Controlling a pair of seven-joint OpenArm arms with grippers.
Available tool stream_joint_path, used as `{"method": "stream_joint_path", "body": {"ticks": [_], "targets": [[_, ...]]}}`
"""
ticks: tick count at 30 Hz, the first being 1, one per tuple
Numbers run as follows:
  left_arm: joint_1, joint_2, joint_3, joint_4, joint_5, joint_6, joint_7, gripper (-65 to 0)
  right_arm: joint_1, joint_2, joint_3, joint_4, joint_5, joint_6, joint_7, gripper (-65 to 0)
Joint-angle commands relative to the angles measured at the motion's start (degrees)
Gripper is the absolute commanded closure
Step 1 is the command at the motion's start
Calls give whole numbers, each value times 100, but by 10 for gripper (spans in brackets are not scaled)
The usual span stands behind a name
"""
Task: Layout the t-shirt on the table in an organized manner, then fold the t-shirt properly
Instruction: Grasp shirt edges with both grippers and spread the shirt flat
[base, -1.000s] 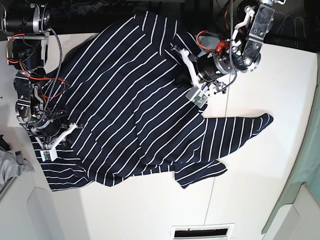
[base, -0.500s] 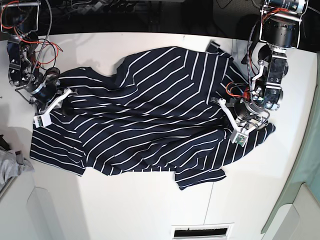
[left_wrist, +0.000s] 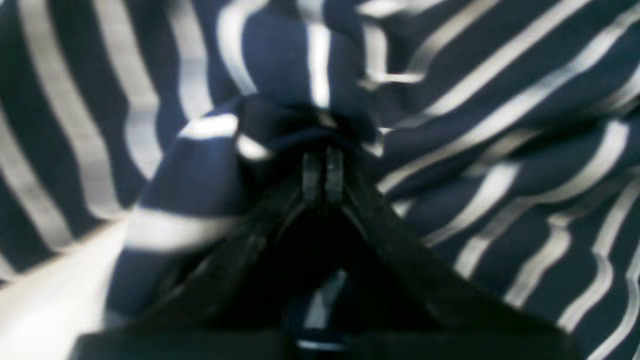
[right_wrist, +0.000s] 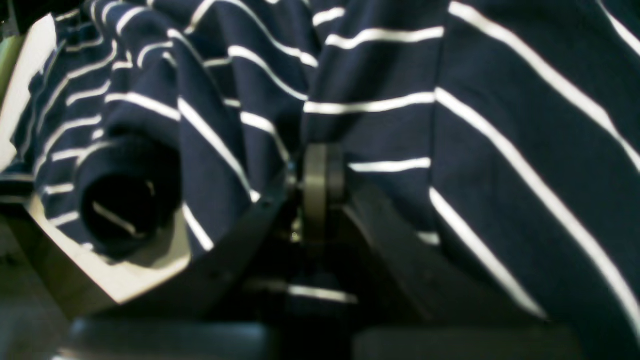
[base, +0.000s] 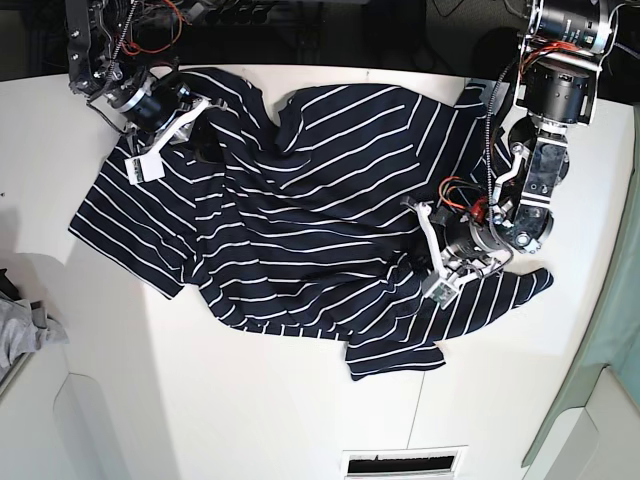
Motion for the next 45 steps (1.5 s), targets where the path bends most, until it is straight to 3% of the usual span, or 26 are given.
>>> {"method": "stream_joint_path", "body": {"ticks": [1, 7, 11, 16, 20, 25, 30, 34, 36, 41, 45], "targets": [[-129, -48, 35, 109, -184, -17, 44, 0, 63, 33, 42, 251, 94, 20, 129, 0], [76, -129, 7, 1097, -763, -17, 315, -18, 522, 35, 326, 949, -42, -48, 131, 0], [184, -140, 7, 1639, -723, -13, 260, -18, 1290, 15, 326, 651, -695, -94, 146, 0], [186, -138, 7, 1307, -535, 361, 225, -18, 2444, 17, 275, -479, -1255, -103, 387, 0], [234, -140, 7, 835, -535, 369, 232, -18, 3471, 17, 70, -1899, -1318, -105, 404, 0], [669, -138, 9, 741, -535, 315, 229, -18, 4190, 15, -699, -3263, -1541, -59, 444, 0], [1156, -140, 9, 741, -396, 291, 229, -18, 4159, 20, -1355, -3552, -2057, -98, 831, 0], [1416, -144, 7, 741, -85, 348, 229, -18, 4159, 94, -1436, -3698, -2479, -234, 833, 0], [1462, -177, 7, 741, 151, 374, 232, -18, 4124, 205, -1436, -3709, -2420, -232, 833, 0], [1364, -455, 7, 741, 374, 994, 227, -18, 3834, 553, -1436, -3696, -2020, -50, 831, 0], [1224, -695, 7, 741, 389, 992, 229, -18, 3279, 796, -1436, -3504, -1434, 46, 831, 0]]}}
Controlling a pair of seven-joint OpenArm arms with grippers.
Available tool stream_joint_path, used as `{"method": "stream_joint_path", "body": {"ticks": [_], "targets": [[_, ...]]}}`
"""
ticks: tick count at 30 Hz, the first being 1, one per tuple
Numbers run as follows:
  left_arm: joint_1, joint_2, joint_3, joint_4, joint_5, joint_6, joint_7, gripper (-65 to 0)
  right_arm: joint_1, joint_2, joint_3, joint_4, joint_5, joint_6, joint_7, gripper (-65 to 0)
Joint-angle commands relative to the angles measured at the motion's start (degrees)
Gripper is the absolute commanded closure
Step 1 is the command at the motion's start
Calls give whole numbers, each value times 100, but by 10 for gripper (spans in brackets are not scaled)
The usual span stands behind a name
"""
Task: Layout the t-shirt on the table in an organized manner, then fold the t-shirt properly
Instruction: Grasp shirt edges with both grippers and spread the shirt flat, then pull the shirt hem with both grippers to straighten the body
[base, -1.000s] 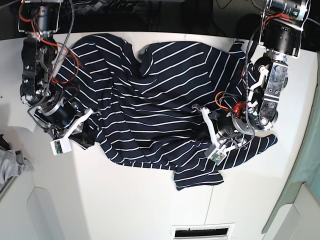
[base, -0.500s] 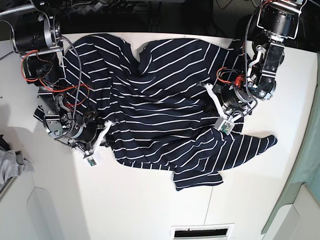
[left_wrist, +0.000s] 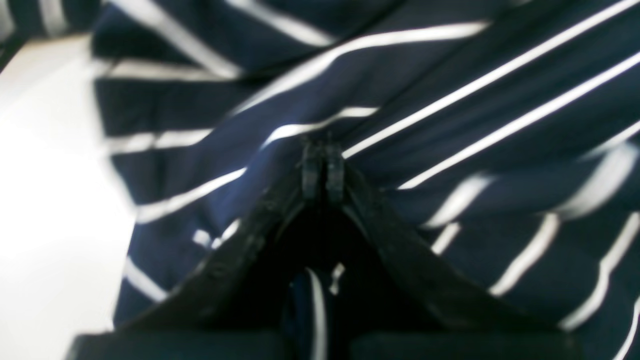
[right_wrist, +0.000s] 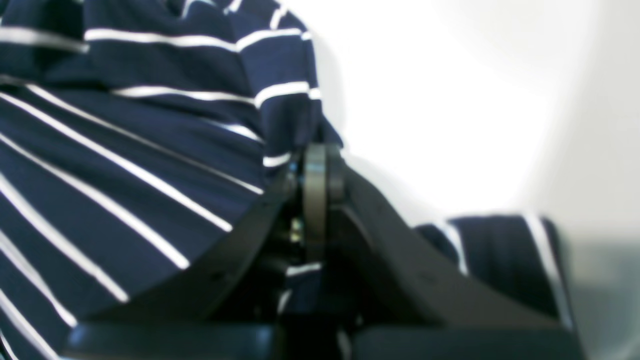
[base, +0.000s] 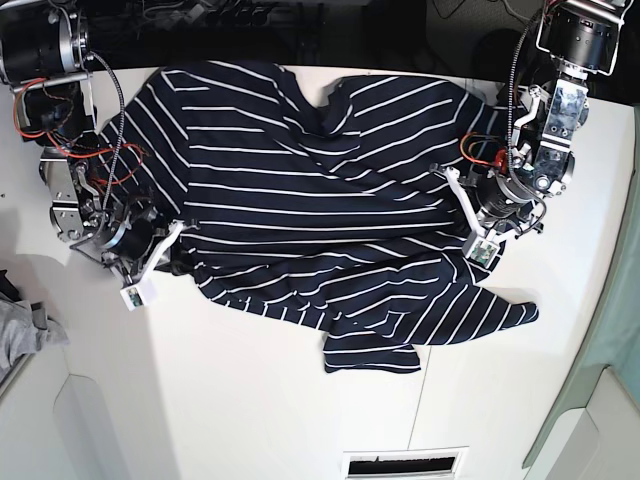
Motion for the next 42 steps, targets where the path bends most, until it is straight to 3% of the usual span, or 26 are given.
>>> {"method": "stream_joint_path", "body": {"ticks": [1, 9, 16, 19, 28, 35, 37, 40, 41, 42], "targets": [[-44, -81, -20, -9, 133, 59, 278, -18, -170, 96, -4, 144, -103, -31, -317, 0], [-789, -22, -17, -9, 236, 42, 258, -17, -1786, 79, -4, 2155, 522, 11, -345, 0], [-1309, 142, -17, -9, 212, 42, 356, -17, -2483, -411, 0, 3202, 511, 2, -361, 0], [-1410, 122, -17, 175, 61, 37, 675, -18, -2446, -516, 155, 3558, 514, -33, -356, 0], [-1311, -87, -17, 1119, -439, 39, 610, -18, -1589, -743, 750, 3840, 452, -72, -365, 0], [-1357, 232, -17, 691, -374, 63, 87, -19, -153, -1143, 629, 2168, -28, -105, -356, 0], [-1355, 323, -17, 415, -291, 66, -50, -96, 254, -1241, 573, 1519, -28, -105, -339, 0], [-1351, 420, -17, -98, -195, 348, -170, -350, 597, -1416, 518, 691, -63, -107, -212, 0], [-1351, 420, -17, -267, -125, 496, -289, -385, 680, -1495, 507, 437, -111, -107, -177, 0], [-1355, 415, -17, -422, -15, 645, -442, -387, 752, -1585, 507, 192, -170, -103, -164, -50]]}}
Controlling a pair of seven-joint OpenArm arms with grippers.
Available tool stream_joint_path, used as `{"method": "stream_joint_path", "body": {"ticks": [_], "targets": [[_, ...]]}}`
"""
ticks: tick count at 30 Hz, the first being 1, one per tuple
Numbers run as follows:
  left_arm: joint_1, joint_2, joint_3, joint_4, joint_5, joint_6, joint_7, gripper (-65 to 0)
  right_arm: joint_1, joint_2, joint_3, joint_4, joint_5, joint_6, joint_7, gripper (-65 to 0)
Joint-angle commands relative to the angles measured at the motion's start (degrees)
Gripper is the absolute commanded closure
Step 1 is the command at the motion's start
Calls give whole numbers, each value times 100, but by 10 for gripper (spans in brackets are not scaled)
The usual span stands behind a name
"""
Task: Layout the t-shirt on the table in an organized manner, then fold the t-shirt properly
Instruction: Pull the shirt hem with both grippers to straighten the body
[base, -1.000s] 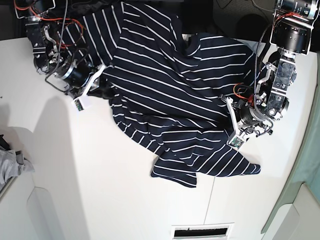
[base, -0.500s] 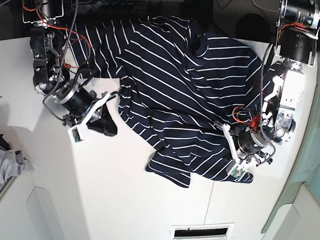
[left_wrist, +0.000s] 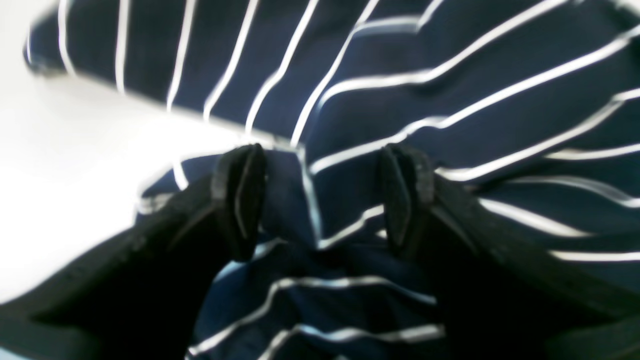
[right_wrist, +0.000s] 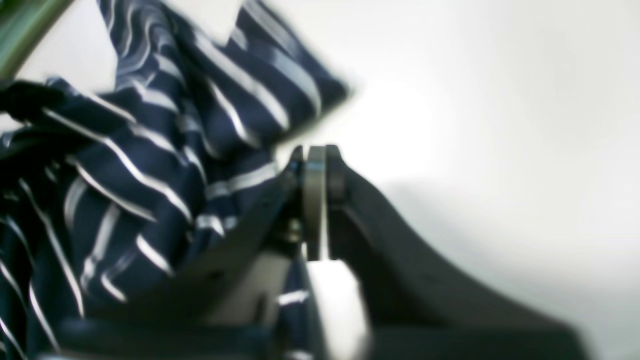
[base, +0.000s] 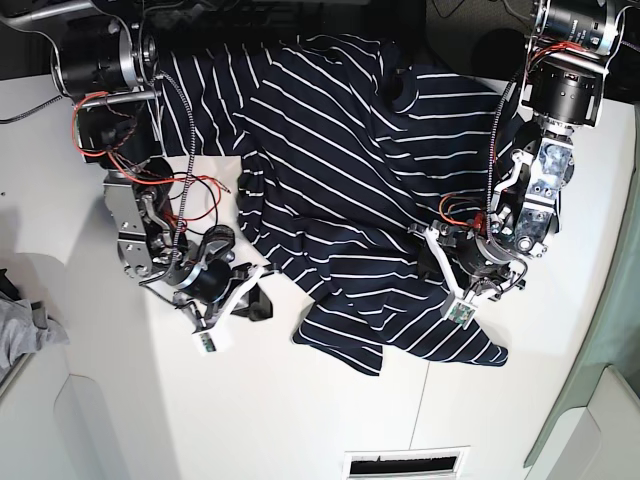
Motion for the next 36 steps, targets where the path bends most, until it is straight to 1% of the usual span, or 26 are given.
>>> {"method": "stream_joint_path", "body": {"ticks": [1, 2, 3, 4, 7, 8, 9, 10, 11, 14, 15, 18, 20, 22, 24, 25, 31, 34, 36], "targets": [[-149, -79, -39, -24, 160, 203, -254, -387, 212, -122, -11, -98, 13, 66, 133, -66], [-149, -79, -39, -101, 282, 315, -350, -387, 245, -199, -11, -234, -20, 66, 138, -60], [-149, -79, -39, -127, 358, 334, -378, -387, 245, -249, -11, -264, -17, 66, 153, -38], [-146, -76, -39, -127, 389, 326, -376, -387, 232, -289, -11, -262, -11, 66, 168, 0], [-144, -76, -39, -127, 398, 306, -376, -384, 232, -400, -11, -264, -22, 70, 173, 0], [-142, -76, -39, -127, 400, 306, -374, -378, 219, -428, -11, -264, -37, 68, 170, 0], [-140, -79, -39, -127, 400, 306, -367, -356, 203, -446, -11, -264, -107, 70, 170, 0], [-138, -79, -39, -127, 400, 306, -345, -315, 190, -463, -11, -269, -210, 70, 164, 0], [-138, -79, -39, -127, 400, 306, -317, -256, 162, -474, -26, -273, -330, 68, 155, 0], [-144, -81, -39, -127, 400, 306, -264, -26, 20, -472, -201, -323, -570, 68, 149, 0], [-144, -79, -39, -127, 400, 308, -267, 0, -26, -472, -297, -380, -669, 66, 151, 0], [-149, -85, -39, -107, 402, 308, -254, 0, -87, -450, -643, -610, -1012, 52, 151, 0], [-160, -109, -42, -22, 400, 326, -203, 0, -92, -343, -841, -713, -1117, -72, 151, 0], [-157, -149, -42, 157, 402, 533, -111, 0, -133, -192, -925, -715, -1113, -249, 155, 0], [-157, -264, -42, 380, 400, 754, 31, 0, -155, -13, -925, -715, -1108, -280, 153, 0], [-157, -348, -42, 483, 400, 841, 87, 0, -168, 72, -925, -715, -1088, -278, 153, 0], [-157, -776, -42, 743, 404, 839, 151, 0, -201, 557, -925, -713, -586, -249, 144, 0], [-157, -857, -42, 743, 546, 839, 286, 0, -308, 815, -918, -704, -446, -118, 144, 0], [-157, -881, -42, 743, 688, 883, 417, 0, -446, 997, -918, -675, -317, -125, 155, 0]]}}
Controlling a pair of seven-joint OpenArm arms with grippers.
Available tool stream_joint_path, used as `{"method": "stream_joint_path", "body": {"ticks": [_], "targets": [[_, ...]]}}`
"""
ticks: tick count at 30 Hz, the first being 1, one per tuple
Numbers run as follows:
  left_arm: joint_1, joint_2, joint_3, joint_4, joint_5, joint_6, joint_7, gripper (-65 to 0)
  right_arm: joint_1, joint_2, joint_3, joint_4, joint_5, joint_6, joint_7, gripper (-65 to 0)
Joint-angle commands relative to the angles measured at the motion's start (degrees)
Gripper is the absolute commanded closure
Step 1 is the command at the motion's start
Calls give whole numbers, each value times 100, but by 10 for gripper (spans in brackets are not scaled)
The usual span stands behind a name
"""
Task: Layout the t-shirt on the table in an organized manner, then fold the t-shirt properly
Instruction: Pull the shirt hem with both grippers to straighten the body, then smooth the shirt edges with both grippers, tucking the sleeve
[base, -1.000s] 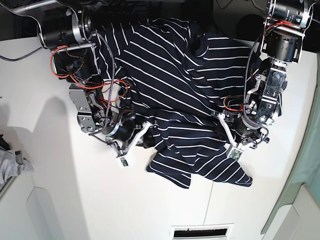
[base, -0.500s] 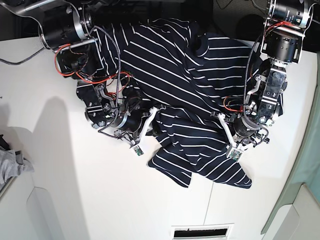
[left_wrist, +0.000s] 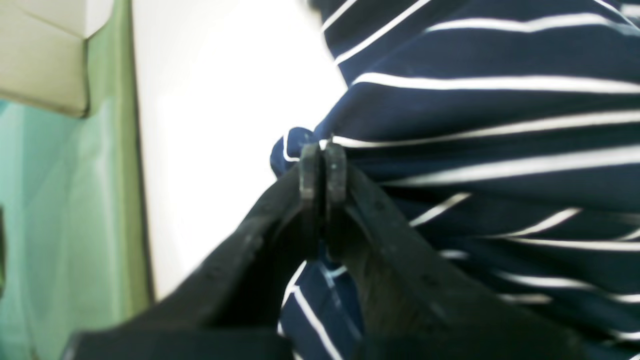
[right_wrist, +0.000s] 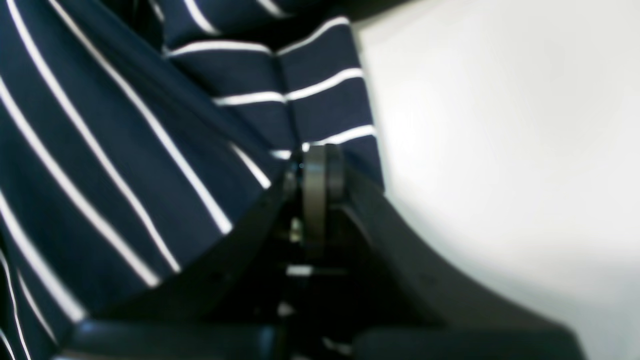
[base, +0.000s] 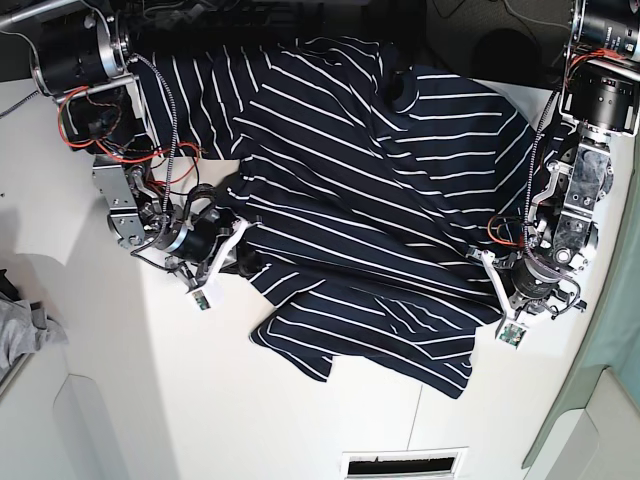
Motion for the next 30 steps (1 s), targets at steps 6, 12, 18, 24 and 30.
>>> {"method": "stream_joint_path", "body": {"ticks": [6, 12, 18, 24, 30], "targets": [[-125, -271, -39, 105, 313, 181, 138, 0, -603, 511, 66, 350, 175, -162, -481, 0], [-127, -297, -39, 107, -144, -166, 160, -148, -1198, 651, 588, 1252, 444, -162, -479, 0], [-107, -302, -39, 398, -619, -103, 208, -246, -1244, 546, 1217, 2251, 1139, -157, -483, 0], [-11, -387, -50, 1095, -890, -11, 651, -246, -1036, 146, 1360, 2723, 887, -162, -505, 0], [579, -393, -50, 1700, -691, 96, 669, -246, -472, -245, 1270, 2063, -107, -173, -494, 0]]}}
